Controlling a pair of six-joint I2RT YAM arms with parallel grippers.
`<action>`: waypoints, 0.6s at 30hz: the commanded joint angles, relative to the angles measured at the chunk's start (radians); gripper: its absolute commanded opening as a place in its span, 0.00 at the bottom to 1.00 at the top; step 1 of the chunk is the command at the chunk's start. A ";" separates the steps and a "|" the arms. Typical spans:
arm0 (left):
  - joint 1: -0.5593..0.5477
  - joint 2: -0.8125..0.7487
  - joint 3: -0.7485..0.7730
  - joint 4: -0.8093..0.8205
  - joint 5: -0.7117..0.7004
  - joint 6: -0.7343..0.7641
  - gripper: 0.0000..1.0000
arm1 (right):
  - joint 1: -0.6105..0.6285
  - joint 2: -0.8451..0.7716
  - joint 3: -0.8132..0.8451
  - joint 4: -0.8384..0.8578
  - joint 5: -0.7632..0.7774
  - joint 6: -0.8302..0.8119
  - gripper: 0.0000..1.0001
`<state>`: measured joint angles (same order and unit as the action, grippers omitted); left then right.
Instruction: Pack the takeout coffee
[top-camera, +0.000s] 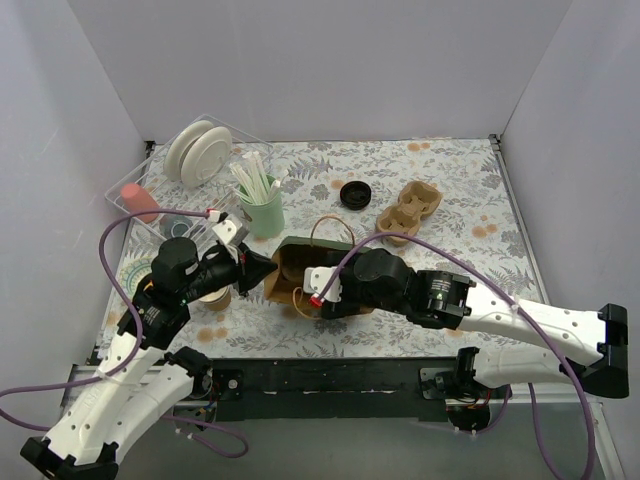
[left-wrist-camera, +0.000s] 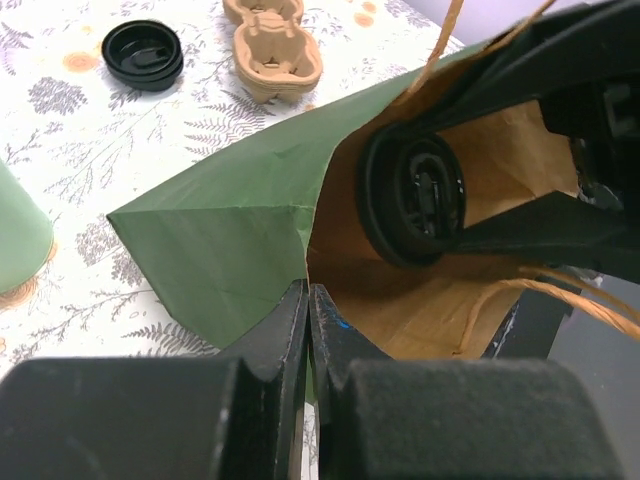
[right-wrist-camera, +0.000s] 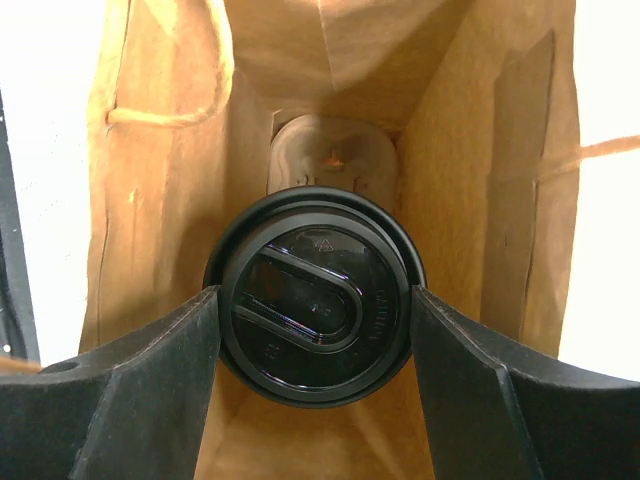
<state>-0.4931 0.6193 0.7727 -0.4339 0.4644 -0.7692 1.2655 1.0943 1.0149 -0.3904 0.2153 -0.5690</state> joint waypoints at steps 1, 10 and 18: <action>-0.001 -0.044 -0.032 0.029 0.078 0.062 0.00 | 0.003 0.021 0.004 0.090 0.010 -0.037 0.44; -0.001 -0.055 -0.046 0.055 0.076 0.093 0.00 | -0.002 0.071 -0.033 0.125 -0.011 -0.129 0.46; -0.001 -0.066 -0.075 0.107 0.048 0.088 0.00 | -0.066 0.079 -0.041 0.107 -0.109 -0.164 0.48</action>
<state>-0.4931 0.5606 0.7067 -0.3786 0.5205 -0.6945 1.2453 1.1736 0.9592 -0.3054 0.1768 -0.6964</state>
